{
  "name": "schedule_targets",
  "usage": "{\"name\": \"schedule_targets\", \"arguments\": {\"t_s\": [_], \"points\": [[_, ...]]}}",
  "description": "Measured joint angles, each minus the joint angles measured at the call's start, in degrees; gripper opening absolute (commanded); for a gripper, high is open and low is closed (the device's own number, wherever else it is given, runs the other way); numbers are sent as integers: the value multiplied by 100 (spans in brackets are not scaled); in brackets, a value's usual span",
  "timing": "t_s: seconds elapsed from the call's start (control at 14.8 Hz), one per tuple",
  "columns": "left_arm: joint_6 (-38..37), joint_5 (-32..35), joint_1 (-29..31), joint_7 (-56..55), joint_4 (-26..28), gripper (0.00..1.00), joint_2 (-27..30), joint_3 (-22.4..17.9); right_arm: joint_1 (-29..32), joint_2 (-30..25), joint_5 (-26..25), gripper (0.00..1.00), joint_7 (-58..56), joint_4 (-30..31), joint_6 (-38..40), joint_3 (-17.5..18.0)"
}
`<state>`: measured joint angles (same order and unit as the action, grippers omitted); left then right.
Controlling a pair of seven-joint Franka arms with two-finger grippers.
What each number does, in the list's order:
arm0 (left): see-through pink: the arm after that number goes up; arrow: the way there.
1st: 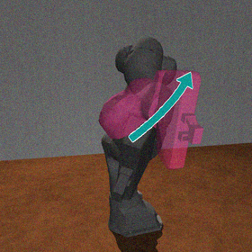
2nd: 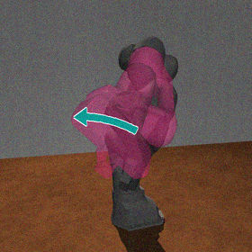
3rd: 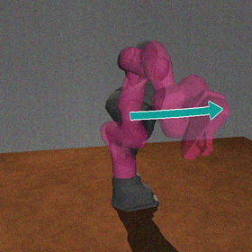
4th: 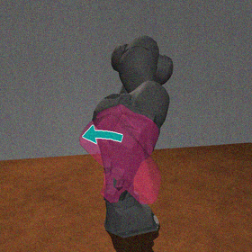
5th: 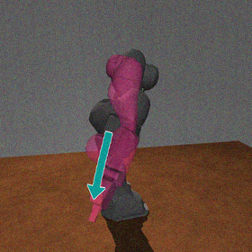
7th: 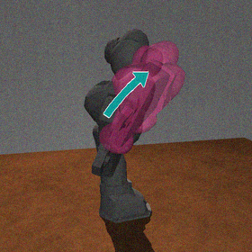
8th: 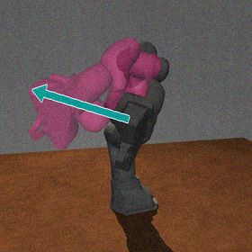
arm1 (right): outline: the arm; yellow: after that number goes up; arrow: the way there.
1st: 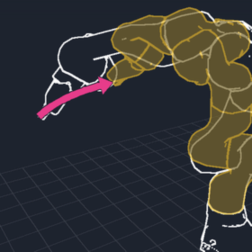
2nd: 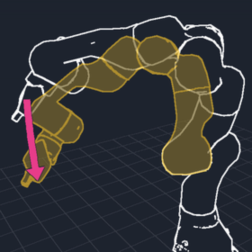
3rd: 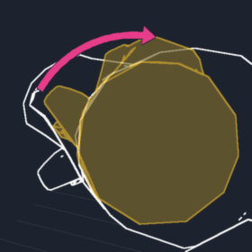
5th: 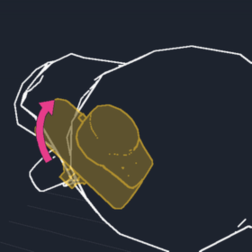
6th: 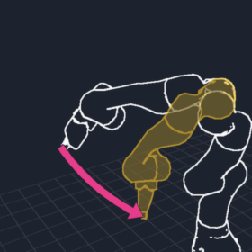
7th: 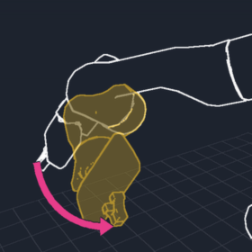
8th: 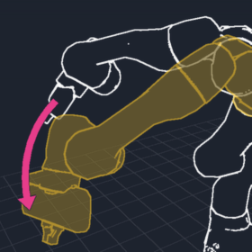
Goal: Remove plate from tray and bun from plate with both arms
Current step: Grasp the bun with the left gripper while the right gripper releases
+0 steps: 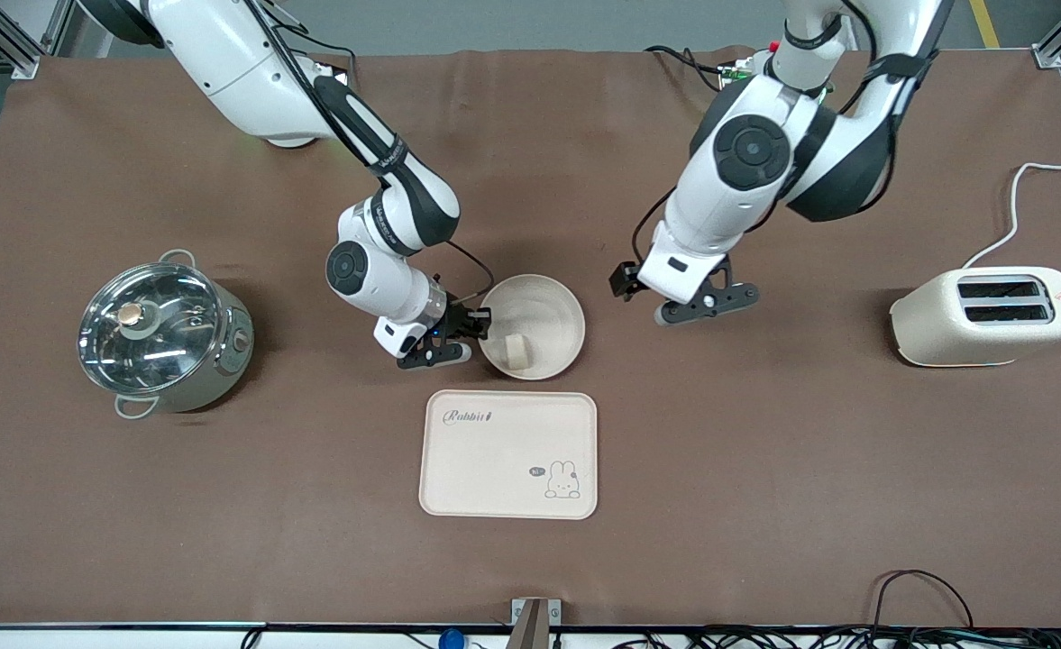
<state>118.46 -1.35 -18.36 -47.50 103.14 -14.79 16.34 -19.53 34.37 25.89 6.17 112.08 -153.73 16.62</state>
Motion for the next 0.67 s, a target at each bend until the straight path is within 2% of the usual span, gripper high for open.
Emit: {"name": "schedule_targets", "arguments": {"t_s": [0.13, 0.2, 0.27, 0.34, 0.4, 0.67], "points": [[349, 0, -25, 11, 108, 100, -181, 19, 14, -2, 0, 2, -44, 101, -148, 10], [523, 1, -44, 27, 109, 100, -264, 26, 19, -2, 0, 15, -52, 104, -163, 14], [702, 25, -62, 38, 108, 100, -326, 32, 26, -2, 0, 46, -59, 103, -172, 16], [904, 102, -88, 49, 108, 100, -386, 35, 38, -1, 0, 85, -60, 99, -182, 16], [1132, 210, -130, 51, 107, 100, -455, 37, 62, -2, 0, 100, -60, 91, -183, 15], [2100, 307, -328, 25, -11, 100, -938, 44, 247, -5, 0, 100, -70, -30, -185, 22]]}}
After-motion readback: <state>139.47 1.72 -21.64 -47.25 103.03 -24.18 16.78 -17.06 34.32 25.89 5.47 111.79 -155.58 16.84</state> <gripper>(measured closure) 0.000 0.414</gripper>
